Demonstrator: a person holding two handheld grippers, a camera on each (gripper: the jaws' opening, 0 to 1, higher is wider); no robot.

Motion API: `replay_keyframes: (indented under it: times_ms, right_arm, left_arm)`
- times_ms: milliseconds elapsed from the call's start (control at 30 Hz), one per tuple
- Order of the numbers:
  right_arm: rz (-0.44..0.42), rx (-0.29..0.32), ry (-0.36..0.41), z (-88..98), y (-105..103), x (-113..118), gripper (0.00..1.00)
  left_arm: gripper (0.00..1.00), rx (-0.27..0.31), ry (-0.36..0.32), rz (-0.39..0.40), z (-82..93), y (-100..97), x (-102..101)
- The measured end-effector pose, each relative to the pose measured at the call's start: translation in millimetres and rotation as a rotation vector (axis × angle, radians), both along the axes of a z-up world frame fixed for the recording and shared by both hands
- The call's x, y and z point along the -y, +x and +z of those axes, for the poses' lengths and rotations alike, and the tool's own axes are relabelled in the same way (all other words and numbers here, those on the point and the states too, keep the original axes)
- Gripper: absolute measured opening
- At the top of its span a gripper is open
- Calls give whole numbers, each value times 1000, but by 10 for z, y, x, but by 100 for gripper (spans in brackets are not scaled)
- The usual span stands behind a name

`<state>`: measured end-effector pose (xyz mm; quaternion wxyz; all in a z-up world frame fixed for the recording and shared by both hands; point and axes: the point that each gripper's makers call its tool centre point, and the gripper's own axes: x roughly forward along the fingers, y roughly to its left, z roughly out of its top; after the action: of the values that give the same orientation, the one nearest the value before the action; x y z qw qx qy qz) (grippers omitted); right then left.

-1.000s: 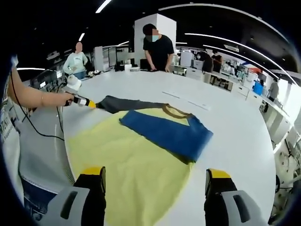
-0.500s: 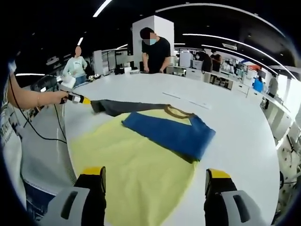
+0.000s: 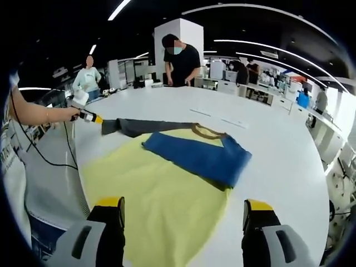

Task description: Fold the garment on the visible template until the final outline fits inside the template.

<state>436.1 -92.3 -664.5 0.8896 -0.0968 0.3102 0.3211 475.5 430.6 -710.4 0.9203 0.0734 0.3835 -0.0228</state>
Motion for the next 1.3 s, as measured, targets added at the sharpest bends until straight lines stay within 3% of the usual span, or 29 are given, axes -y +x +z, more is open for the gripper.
replay_keyframes:
  times_ms: [133, 500, 567, 633, 700, 1000, 1300]
  right_arm:
    - [-3, -5, -7, -6, -2, 5, 86]
    - [-18, -13, -11, -10, -2, 40, 86]
    - [-18, -16, -14, -16, -6, 44, 86]
    - [-14, -21, -14, -28, -17, 44, 86]
    - [-12, -33, -18, -51, -28, 51, 86]
    - [-18, -29, -26, -18, 8, 82, 86]
    - [-15, -32, -13, -31, 18, 80, 87]
  left_arm:
    - [0, -18, 49, 31, -39, 67, -176]
    - [0, -42, 108, 73, -99, 257, -426]
    - [0, -40, 111, 93, -113, 293, -478]
    - [0, -27, 56, 154, -117, 345, -496]
    - [0, -23, 92, 151, -106, 401, -555]
    - [0, -85, 181, 126, -231, 420, -634]
    - [4, -92, 194, 172, -210, 356, -727]
